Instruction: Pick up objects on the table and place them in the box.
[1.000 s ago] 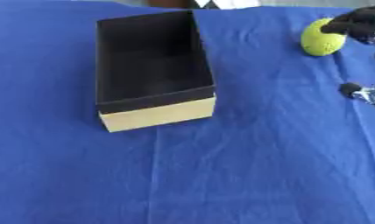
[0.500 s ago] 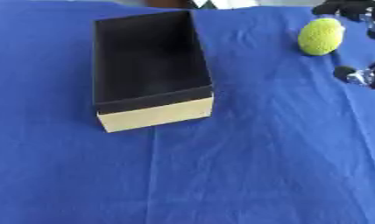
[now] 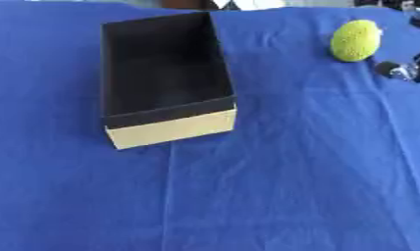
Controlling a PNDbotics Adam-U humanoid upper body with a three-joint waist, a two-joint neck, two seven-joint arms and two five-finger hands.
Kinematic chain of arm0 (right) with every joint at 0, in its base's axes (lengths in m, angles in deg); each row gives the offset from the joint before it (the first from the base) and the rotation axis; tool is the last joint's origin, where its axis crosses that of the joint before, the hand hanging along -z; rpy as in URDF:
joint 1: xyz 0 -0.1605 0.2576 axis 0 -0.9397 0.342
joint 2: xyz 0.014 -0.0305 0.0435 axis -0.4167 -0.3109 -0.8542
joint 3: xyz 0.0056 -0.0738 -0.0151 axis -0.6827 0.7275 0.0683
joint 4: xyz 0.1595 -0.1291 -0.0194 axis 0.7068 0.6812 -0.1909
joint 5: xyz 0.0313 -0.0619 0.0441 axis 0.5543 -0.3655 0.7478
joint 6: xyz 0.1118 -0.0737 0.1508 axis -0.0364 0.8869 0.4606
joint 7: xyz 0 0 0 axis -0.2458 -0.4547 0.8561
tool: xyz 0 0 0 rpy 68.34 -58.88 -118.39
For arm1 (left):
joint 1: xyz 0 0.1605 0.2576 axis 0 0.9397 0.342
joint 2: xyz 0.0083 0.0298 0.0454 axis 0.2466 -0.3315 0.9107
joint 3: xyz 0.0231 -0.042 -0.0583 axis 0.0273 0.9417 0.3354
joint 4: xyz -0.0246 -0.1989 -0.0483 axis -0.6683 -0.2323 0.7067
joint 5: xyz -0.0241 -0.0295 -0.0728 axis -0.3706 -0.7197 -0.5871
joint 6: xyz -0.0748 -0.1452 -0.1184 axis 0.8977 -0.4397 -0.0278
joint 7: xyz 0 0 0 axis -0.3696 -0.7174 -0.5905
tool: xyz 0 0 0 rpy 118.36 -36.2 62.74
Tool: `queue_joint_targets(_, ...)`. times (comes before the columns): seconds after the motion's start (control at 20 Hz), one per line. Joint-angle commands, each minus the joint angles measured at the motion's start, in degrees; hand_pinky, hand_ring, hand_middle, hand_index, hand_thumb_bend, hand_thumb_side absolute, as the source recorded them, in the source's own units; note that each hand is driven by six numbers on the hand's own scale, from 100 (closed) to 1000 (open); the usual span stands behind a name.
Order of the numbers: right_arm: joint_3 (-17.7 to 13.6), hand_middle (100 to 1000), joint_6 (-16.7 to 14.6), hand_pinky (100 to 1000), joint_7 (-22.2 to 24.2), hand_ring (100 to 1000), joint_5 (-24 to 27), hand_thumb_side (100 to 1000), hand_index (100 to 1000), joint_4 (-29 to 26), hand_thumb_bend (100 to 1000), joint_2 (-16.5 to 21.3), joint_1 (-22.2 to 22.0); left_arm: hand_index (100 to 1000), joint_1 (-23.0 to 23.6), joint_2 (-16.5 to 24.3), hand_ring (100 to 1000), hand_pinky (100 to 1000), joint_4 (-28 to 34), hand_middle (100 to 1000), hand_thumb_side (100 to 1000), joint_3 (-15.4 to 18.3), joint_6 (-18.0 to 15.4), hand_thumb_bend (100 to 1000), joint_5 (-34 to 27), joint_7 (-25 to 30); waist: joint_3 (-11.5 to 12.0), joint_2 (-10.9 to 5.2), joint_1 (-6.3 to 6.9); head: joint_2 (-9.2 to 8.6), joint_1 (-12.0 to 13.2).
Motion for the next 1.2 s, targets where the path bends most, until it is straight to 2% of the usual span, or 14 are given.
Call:
queue_joint_targets(0.05, 0.1, 912, -0.7, 917, 0.5, 924, -0.1, 100, 1000, 3.6, 398, 1.1, 2.0, 668, -0.2, 0.7, 672, 496, 0.9, 650, 755, 0.0, 0.0, 923, -0.3, 0.2, 0.1, -2.64, 0.4, -0.73, -0.3)
queue_joint_targets(0.45, 1.4, 926, -2.0, 919, -0.7, 917, -1.1, 100, 1000, 11.8, 404, -0.9, 5.9, 667, -0.2, 0.5, 673, 495, 0.9, 651, 754, -0.1, 0.0, 924, -0.4, 0.4, 0.4, -2.48, 0.47, -1.07, -0.4)
queue_joint_targets(0.7, 2.4, 922, -3.4, 917, -1.5, 910, -0.9, 100, 1000, 16.3, 368, -2.5, 8.6, 667, -0.3, 0.4, 673, 495, 0.9, 651, 754, -0.2, 0.0, 924, -0.5, 0.5, 0.6, -2.3, 0.64, -1.2, -0.6)
queue_joint_targets(1.2, 3.5, 921, -3.9, 916, -2.4, 905, -3.9, 100, 1000, 24.8, 368, -5.8, 13.1, 667, -0.5, 0.2, 674, 493, 0.9, 652, 753, -0.4, 0.0, 924, -0.5, 0.7, 1.2, -1.82, 0.91, -1.45, -2.1)
